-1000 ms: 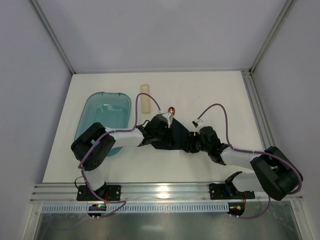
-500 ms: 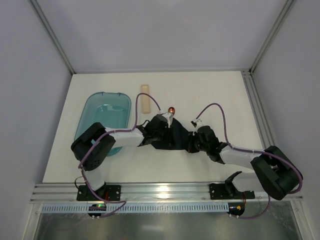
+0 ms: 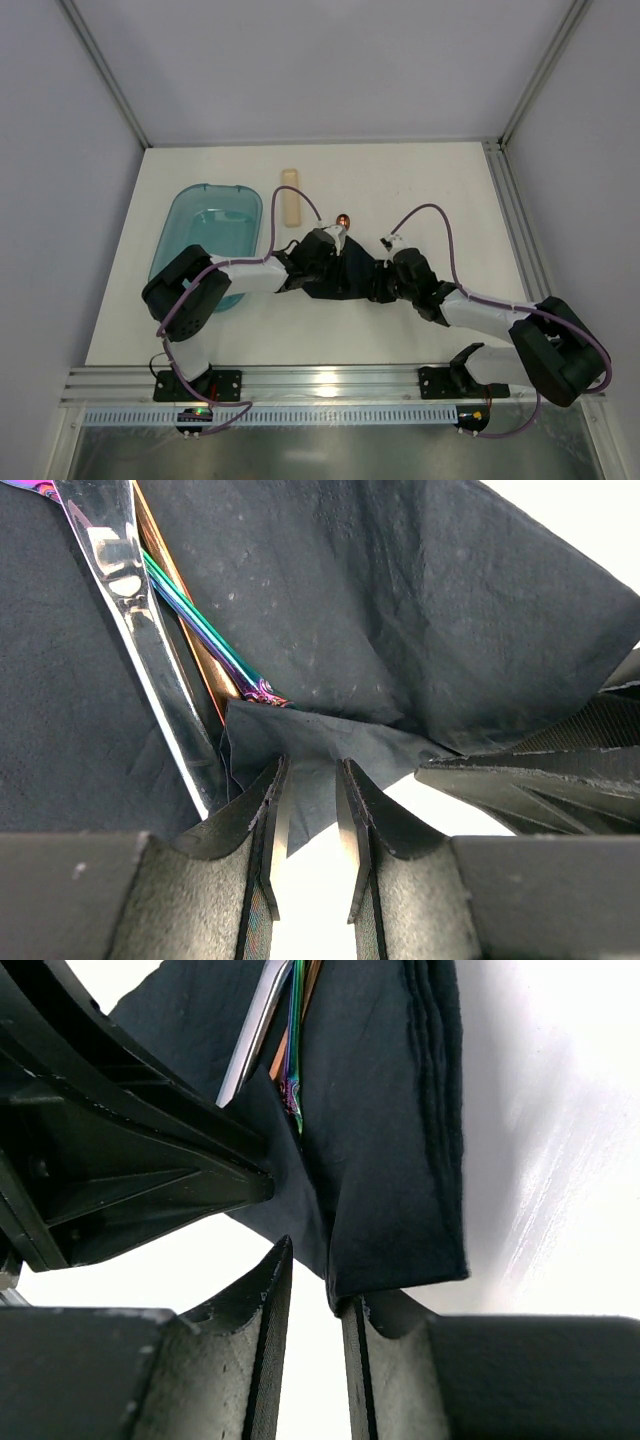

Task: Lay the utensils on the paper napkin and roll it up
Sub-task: Roll the napkin at the center of the board.

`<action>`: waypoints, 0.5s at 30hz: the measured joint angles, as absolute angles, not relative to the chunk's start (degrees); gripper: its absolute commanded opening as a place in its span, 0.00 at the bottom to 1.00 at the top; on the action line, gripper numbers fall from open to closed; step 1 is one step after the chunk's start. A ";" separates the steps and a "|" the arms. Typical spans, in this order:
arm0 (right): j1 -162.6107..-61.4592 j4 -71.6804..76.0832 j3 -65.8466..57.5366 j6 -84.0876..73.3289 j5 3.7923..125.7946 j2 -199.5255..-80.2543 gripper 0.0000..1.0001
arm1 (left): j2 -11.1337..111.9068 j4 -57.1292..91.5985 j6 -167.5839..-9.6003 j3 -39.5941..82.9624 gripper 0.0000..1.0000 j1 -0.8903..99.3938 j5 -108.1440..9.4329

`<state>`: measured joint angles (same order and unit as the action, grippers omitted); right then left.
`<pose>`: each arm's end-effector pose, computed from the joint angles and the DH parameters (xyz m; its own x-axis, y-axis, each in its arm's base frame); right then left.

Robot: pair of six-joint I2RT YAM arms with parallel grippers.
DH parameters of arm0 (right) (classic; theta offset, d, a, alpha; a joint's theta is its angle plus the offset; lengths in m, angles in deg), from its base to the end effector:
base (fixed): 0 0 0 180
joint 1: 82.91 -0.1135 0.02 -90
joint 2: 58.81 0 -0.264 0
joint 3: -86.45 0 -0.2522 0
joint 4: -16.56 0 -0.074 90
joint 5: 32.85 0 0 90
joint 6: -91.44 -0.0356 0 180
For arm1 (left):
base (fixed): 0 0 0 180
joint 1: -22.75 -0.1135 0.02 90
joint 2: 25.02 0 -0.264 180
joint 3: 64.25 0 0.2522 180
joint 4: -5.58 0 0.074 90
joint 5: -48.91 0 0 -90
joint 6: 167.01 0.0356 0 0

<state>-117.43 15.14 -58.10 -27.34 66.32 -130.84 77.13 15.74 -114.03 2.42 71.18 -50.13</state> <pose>0.1839 0.1334 0.1471 -0.7638 0.0516 -0.6434 -0.3368 0.8185 0.4654 0.2329 -0.2710 0.1472 -0.8675 0.0820 -0.4906 0.3625 0.7796 -0.5107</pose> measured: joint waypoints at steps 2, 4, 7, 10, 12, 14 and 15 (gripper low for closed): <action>-117.58 15.11 -58.01 -27.47 66.37 -130.82 0.26 | 77.13 15.74 -114.05 2.42 0.29 71.18 -50.13; -117.87 15.07 -57.83 -27.75 66.41 -130.82 0.26 | 77.13 15.74 -114.05 2.42 0.29 71.18 -50.13; -118.50 14.94 -57.66 -28.41 66.50 -130.71 0.31 | 77.13 15.74 -114.05 2.42 0.29 71.18 -50.13; -118.87 14.26 -57.53 -28.93 66.50 -130.36 0.39 | 77.13 15.76 -114.05 2.42 0.29 71.18 -50.13; -119.03 13.76 -57.53 -28.96 66.17 -130.25 0.41 | 77.13 15.76 -114.05 2.42 0.29 71.18 -50.13; -119.18 13.12 -57.53 -28.89 65.38 -130.25 0.44 | 77.13 15.76 -114.05 2.42 0.29 71.18 -50.13; -119.18 12.93 -57.53 -28.85 65.12 -130.34 0.44 | 77.13 15.76 -114.05 2.42 0.29 71.18 -50.13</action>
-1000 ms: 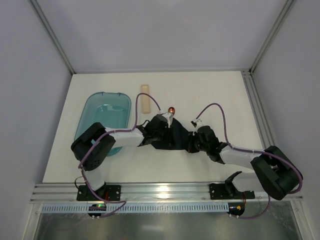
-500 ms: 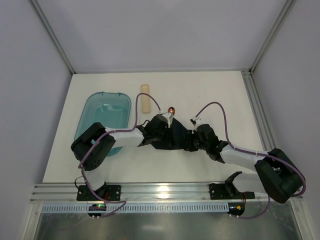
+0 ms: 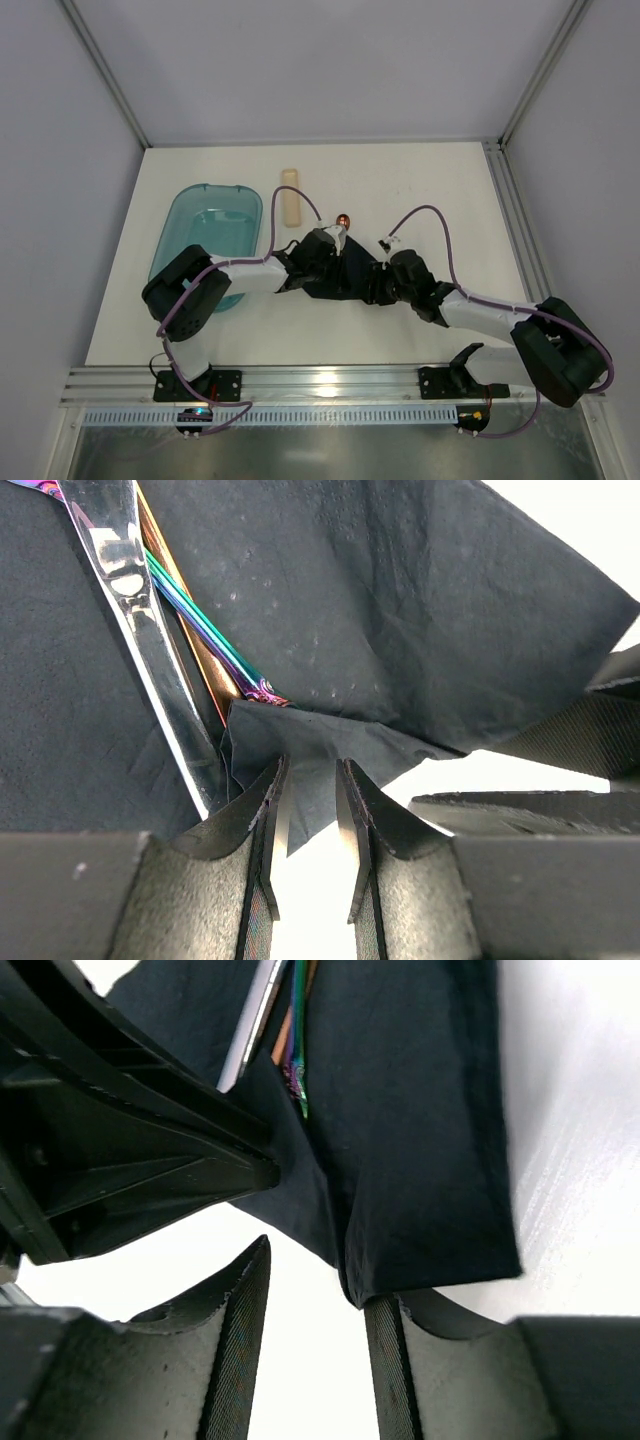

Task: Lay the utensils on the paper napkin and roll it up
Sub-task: Roll the napkin at the center of the board.

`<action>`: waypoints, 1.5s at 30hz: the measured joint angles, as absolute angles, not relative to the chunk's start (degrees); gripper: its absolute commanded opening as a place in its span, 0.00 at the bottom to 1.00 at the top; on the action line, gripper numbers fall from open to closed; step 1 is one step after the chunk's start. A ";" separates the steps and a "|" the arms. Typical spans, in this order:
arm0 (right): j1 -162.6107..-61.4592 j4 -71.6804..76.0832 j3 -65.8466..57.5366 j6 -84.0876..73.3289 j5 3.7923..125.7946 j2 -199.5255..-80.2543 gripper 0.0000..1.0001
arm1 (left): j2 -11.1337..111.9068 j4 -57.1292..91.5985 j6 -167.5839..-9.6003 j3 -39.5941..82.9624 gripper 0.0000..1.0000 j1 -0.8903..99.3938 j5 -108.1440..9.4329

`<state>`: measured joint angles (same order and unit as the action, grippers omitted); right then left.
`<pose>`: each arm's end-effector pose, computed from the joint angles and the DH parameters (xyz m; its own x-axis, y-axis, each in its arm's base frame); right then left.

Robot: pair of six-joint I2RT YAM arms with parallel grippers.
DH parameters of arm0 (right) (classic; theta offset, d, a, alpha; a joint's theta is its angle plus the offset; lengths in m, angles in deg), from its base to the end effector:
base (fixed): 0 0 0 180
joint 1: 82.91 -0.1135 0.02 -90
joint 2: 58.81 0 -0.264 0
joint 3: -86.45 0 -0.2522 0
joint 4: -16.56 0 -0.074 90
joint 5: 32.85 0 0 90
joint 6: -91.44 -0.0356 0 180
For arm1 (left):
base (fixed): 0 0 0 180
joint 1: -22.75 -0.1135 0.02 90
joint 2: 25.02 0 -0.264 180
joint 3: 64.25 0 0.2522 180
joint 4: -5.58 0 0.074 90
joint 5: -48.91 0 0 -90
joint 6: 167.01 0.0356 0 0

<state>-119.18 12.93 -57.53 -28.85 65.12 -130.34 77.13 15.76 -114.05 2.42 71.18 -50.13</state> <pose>0.1796 0.1379 0.1484 -0.7787 0.0482 -0.6256 -0.3241 0.8229 0.4668 0.2328 -0.2710 0.1471 -0.8678 0.0819 -0.4902 0.3621 0.7798 -0.5107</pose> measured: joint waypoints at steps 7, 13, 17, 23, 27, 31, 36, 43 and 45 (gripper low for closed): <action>-119.20 13.52 -57.48 -29.02 64.53 -132.72 0.45 | 77.13 15.76 -114.05 2.42 0.29 71.18 -50.11; -119.18 15.75 -58.38 -30.88 64.53 -133.09 0.37 | 77.13 15.76 -114.05 2.42 0.29 71.18 -50.13; -119.18 16.75 -59.23 -32.37 64.25 -133.09 0.30 | 77.13 15.74 -114.05 2.42 0.29 71.18 -50.13; -119.20 17.08 -59.56 -33.44 63.20 -133.07 0.14 | 77.13 15.76 -114.07 2.42 0.29 71.18 -50.11; -119.18 16.91 -59.56 -33.98 62.85 -133.05 0.04 | 77.13 15.74 -114.07 2.42 0.29 71.18 -50.13; -119.18 16.36 -59.41 -34.31 62.61 -133.02 0.04 | 77.13 15.74 -114.07 2.42 0.29 71.18 -50.11; -119.18 14.41 -58.31 -35.34 62.67 -131.89 0.22 | 77.13 15.74 -114.07 2.42 0.29 71.18 -50.11; -119.20 14.52 -57.81 -36.48 63.44 -129.70 0.23 | 77.13 15.74 -114.07 2.42 0.29 71.18 -50.11; -119.20 14.72 -57.81 -36.61 63.79 -129.72 0.23 | 77.13 15.74 -114.09 2.42 0.29 71.18 -50.11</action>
<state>-119.20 14.72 -57.81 -36.61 63.79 -129.72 77.13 15.74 -114.09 2.42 71.18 -50.11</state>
